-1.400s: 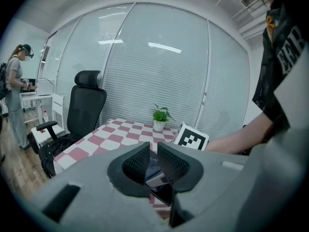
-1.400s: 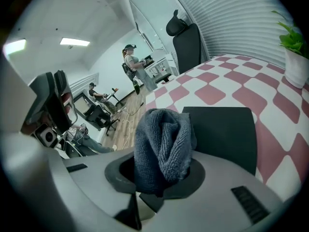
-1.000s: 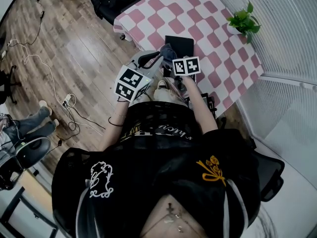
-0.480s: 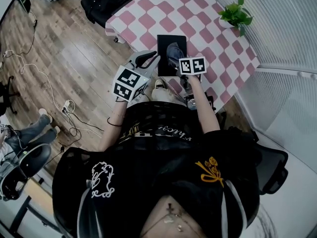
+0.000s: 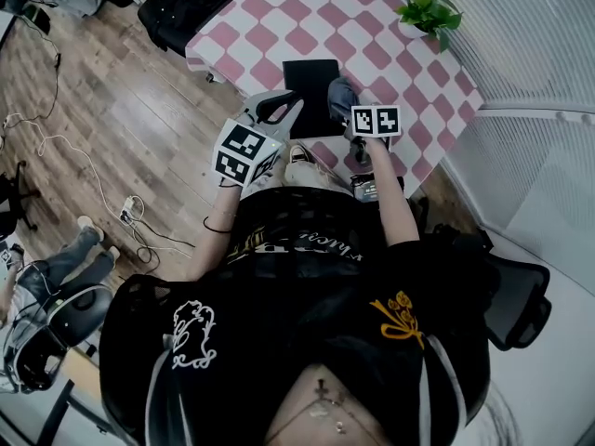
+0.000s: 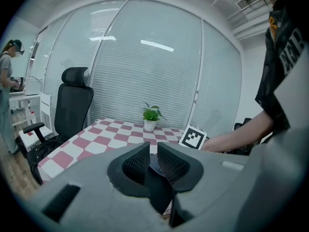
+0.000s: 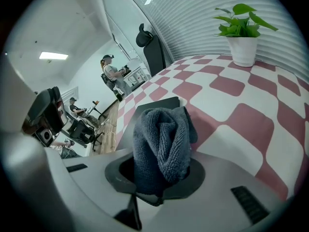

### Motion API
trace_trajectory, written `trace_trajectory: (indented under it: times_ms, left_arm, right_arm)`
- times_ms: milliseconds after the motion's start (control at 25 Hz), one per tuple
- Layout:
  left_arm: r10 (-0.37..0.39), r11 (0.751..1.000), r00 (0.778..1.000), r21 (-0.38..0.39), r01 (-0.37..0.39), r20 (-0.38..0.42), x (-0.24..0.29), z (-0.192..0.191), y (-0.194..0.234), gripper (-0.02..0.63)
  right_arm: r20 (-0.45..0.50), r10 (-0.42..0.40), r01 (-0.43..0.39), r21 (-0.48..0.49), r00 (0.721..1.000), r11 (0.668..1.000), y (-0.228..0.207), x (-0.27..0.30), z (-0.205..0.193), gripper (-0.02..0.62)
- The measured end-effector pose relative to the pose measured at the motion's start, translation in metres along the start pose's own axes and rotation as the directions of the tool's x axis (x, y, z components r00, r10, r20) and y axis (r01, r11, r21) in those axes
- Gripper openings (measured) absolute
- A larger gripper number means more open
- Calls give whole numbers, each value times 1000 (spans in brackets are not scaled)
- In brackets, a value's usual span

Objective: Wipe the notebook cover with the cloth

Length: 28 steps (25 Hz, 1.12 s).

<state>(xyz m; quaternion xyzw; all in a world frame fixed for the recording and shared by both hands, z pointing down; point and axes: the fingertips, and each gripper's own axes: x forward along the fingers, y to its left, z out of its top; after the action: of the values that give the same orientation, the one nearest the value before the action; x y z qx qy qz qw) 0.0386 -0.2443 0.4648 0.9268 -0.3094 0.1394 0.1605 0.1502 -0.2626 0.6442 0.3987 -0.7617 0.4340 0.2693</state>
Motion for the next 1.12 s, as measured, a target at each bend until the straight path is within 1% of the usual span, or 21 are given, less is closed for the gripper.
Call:
trace_trajectory:
  times_ms: [160, 240, 360, 440, 560, 720, 800, 880, 960, 1000, 1120]
  left_arm:
    - [8, 1000, 1000, -1, -8, 4, -1, 2, 1, 43]
    - [17, 1000, 1000, -5, -17, 5, -4, 2, 4, 43]
    - [32, 999, 999, -10, -32, 6, -9, 0, 9, 43]
    - [46, 999, 999, -16, -46, 5, -14, -2, 12, 43]
    - [63, 998, 998, -23, -63, 4, -20, -5, 17, 43]
    - [69, 997, 998, -32, -69, 4, -23, -8, 18, 43]
    - [69, 997, 998, -31, -69, 4, -25, -9, 18, 43]
    - [67, 997, 998, -28, -67, 1, -27, -11, 17, 43]
    - [61, 998, 998, -31, -61, 1, -28, -13, 14, 43]
    - [57, 998, 998, -32, -57, 2, -29, -13, 12, 43]
    - [47, 999, 999, -28, -47, 5, -31, -14, 7, 43]
  right_arm:
    - [5, -3, 3, 16, 1000, 1000, -5, -3, -1, 74]
    - [-4, -17, 17, 23, 1000, 1000, -6, -3, -2, 74]
    - [-16, -47, 47, -10, 999, 999, 1, -5, 0, 74]
    - [-9, -23, 23, -43, 1000, 999, 17, -5, 4, 74]
    - [-6, 45, -45, -94, 999, 995, 53, 1, 7, 74]
    - [-76, 140, -151, -167, 987, 974, 104, 19, -13, 74]
    - [-122, 164, -185, -194, 979, 963, 121, 29, -26, 74]
    - [-168, 150, -187, -235, 974, 954, 128, 37, -41, 74]
    - [-183, 136, -182, -263, 974, 948, 127, 42, -52, 74]
    - [-176, 142, -185, -259, 974, 948, 127, 43, -53, 74]
    - [-157, 169, -200, -206, 973, 958, 126, 42, -52, 74]
